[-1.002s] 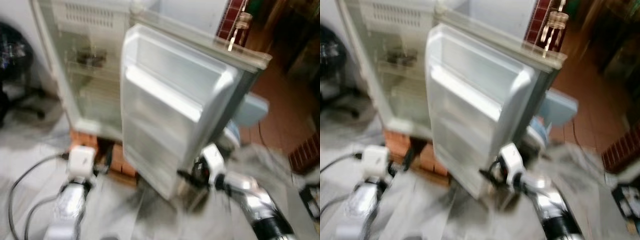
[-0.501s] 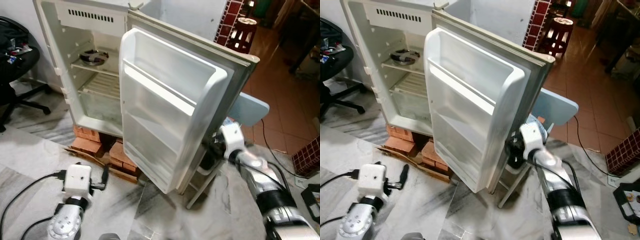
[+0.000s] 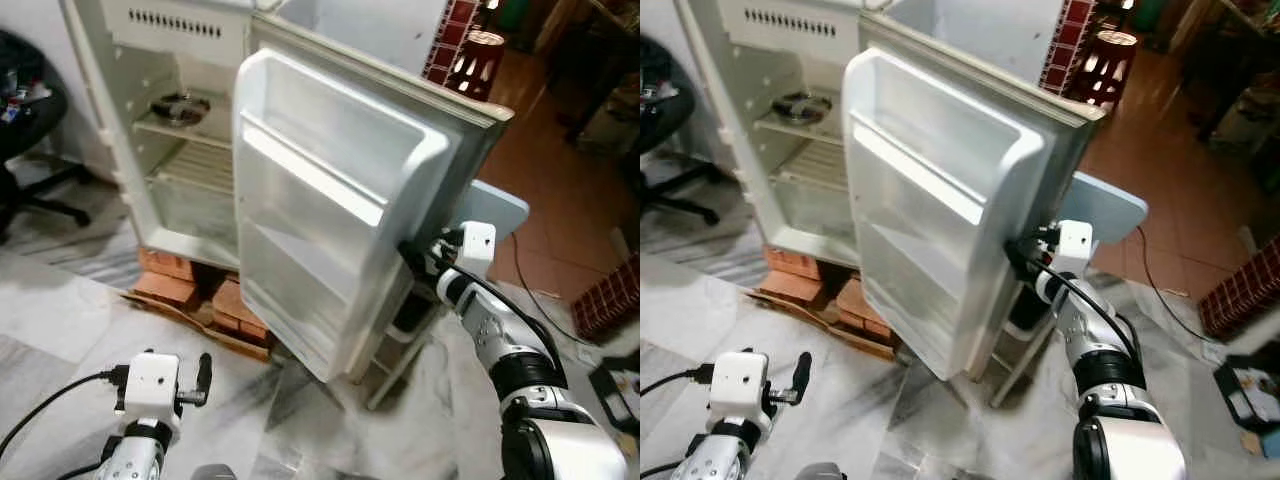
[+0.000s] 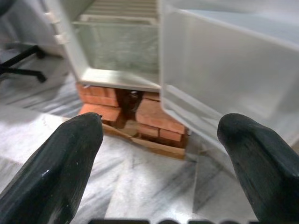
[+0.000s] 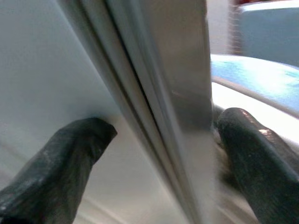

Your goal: Restocking fridge

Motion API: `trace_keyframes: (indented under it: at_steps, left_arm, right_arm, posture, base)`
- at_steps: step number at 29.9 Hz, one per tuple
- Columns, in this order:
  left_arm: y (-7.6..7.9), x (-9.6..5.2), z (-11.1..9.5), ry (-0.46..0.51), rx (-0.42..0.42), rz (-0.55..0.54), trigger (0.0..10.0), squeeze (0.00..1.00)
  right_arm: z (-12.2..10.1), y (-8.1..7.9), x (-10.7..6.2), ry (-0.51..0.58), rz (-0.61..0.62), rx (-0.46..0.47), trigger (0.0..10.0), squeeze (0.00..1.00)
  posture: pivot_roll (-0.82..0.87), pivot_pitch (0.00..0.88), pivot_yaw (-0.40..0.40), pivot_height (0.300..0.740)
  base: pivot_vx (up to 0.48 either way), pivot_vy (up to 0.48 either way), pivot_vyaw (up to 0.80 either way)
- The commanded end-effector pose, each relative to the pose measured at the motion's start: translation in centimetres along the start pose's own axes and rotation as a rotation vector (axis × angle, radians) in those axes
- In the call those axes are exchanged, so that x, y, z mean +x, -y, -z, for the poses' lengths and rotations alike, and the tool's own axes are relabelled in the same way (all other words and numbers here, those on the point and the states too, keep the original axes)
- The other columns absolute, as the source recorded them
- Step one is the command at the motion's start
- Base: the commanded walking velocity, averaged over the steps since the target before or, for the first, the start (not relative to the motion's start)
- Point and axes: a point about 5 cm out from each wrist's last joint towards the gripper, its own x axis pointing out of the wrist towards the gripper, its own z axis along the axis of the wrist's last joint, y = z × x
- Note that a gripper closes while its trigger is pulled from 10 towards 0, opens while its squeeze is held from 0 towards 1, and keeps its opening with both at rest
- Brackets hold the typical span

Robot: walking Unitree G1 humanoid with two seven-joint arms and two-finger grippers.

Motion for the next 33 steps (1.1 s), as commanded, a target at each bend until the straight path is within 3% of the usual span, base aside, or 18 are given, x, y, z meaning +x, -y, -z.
trace_keyframes:
  at_steps: [1,2,3,4,9,15,16,18,24,25,28,30,32,33]
  left_arm:
    - [0.3,-0.3,-0.5,0.024,0.0,-0.005,10.0,0.0]
    - [0.3,-0.3,-0.5,0.024,0.0,-0.005,10.0,0.0]
    - [0.4,-0.6,-0.3,0.026,0.001,-0.012,10.0,0.0]
    - [0.5,-0.7,-0.2,0.026,0.005,-0.012,10.0,0.0]
    - [0.8,-1.0,-0.1,0.026,0.0,-0.014,10.0,0.0]
    - [0.8,-0.9,-0.2,0.034,-0.005,-0.009,10.0,0.0]
    - [0.8,-0.9,-0.2,0.038,-0.006,-0.008,10.0,0.0]
    - [0.8,-0.9,-0.2,0.039,-0.006,-0.007,10.0,0.0]
    - [0.8,-0.9,-0.4,0.045,0.006,0.005,10.0,0.0]
    - [0.8,-0.9,-0.4,0.046,0.005,0.006,10.0,0.0]
    - [0.8,-0.9,-0.3,0.045,0.0,0.009,10.0,0.0]
    - [0.8,-0.9,-0.4,0.045,-0.003,0.012,10.0,0.0]
    - [0.8,-0.8,-0.4,0.044,-0.006,0.015,10.0,0.0]
    - [0.8,-0.8,-0.4,0.044,-0.006,0.016,10.0,0.0]
  right_arm:
    - [-4.5,-5.5,0.5,0.178,-0.395,0.046,10.0,0.0]
    - [-4.5,-5.5,0.5,0.178,-0.395,0.046,10.0,0.0]
    - [-4.6,-6.9,-0.4,0.171,-0.542,0.115,10.0,0.0]
    - [-4.4,-7.3,-0.9,0.154,-0.601,0.143,10.0,0.0]
    - [-2.5,-7.3,-3.2,0.015,-0.766,0.15,10.0,0.0]
    - [-0.4,-5.7,-5.5,-0.163,-0.807,0.073,10.0,0.0]
    - [0.6,-5.3,-6.5,-0.237,-0.834,0.039,10.0,0.0]
    - [1.0,-5.2,-6.9,-0.265,-0.845,0.026,10.0,0.0]
    - [4.4,-3.9,-9.3,-0.507,-0.905,-0.164,10.0,0.0]
    - [5.2,-3.2,-9.8,-0.574,-0.9,-0.243,10.0,0.0]
    - [5.7,-2.0,-9.5,-0.601,-0.824,-0.318,10.0,0.0]
    - [5.5,-1.2,-8.4,-0.565,-0.723,-0.363,10.0,0.0]
    - [4.8,0.1,-6.1,-0.473,-0.491,-0.462,10.0,0.0]
    - [4.6,0.3,-5.6,-0.449,-0.444,-0.469,10.0,0.0]
  posture:
    - [0.18,0.021,-0.13,0.74]
    - [0.18,0.021,-0.13,0.74]
    - [0.18,0.021,-0.131,0.74]
    - [0.18,0.023,-0.135,0.74]
    - [0.18,0.023,-0.139,0.74]
    - [0.17,0.026,-0.136,0.74]
    - [0.17,0.027,-0.135,0.74]
    - [0.17,0.027,-0.135,0.74]
    - [0.17,0.03,-0.13,0.74]
    - [0.17,0.032,-0.129,0.74]
    - [0.17,0.033,-0.129,0.74]
    - [0.17,0.035,-0.128,0.74]
    - [0.17,0.035,-0.127,0.74]
    - [0.17,0.038,-0.127,0.74]
  base:
    - [0.0,0.0,0.0]
    - [0.0,0.0,0.0]
    - [0.0,0.0,0.0]
    - [0.0,0.0,0.0]
    - [0.0,0.0,0.0]
    - [0.0,0.0,0.0]
    - [0.0,0.0,0.0]
    - [0.0,0.0,0.0]
    - [0.0,0.0,0.0]
    - [0.0,0.0,0.0]
    - [0.0,0.0,0.0]
    - [0.0,0.0,0.0]
    - [0.0,0.0,0.0]
    - [0.0,0.0,0.0]
